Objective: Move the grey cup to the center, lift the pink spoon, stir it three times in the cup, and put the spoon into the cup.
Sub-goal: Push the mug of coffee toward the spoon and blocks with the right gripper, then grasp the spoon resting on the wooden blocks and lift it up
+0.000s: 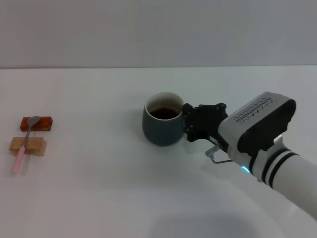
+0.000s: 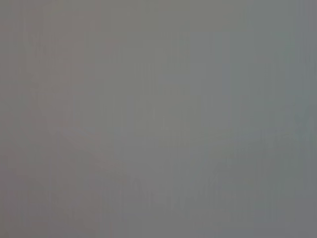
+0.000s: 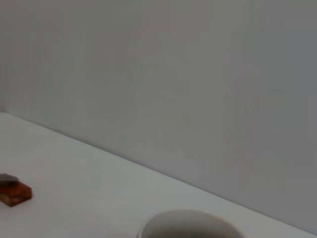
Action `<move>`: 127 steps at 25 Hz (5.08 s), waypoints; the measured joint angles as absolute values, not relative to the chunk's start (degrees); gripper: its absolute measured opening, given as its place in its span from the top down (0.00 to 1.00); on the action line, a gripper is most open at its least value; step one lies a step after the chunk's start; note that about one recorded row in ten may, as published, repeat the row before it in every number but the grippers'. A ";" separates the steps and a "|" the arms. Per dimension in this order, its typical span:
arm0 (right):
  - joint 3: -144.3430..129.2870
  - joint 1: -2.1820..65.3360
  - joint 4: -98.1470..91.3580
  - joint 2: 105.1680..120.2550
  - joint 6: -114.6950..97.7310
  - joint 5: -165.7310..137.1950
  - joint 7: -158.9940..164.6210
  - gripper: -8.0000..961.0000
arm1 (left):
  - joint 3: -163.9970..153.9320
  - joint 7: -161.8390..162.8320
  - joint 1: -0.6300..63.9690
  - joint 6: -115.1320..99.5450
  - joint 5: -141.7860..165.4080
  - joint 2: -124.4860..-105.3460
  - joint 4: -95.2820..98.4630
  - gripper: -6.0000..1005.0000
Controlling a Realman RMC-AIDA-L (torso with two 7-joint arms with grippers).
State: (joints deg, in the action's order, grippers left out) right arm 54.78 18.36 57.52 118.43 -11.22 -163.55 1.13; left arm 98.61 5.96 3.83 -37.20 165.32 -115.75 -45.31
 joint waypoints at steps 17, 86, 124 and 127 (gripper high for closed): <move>59.96 20.02 56.26 117.68 -9.55 -164.35 0.60 0.99 | 98.38 7.20 3.71 -37.15 165.32 -115.75 -45.35 0.22; 53.58 27.91 52.75 118.81 -7.83 -163.71 1.26 0.99 | 98.19 8.88 1.06 -37.03 165.32 -117.43 -47.01 0.24; 86.72 17.82 48.01 118.83 -23.07 -167.17 -2.98 0.99 | 72.89 9.25 -8.58 -55.43 158.65 -118.57 -40.65 0.26; 87.00 18.75 47.05 118.83 -23.09 -167.17 -2.99 0.99 | 69.90 8.99 -7.87 -56.71 156.34 -118.60 -38.84 0.26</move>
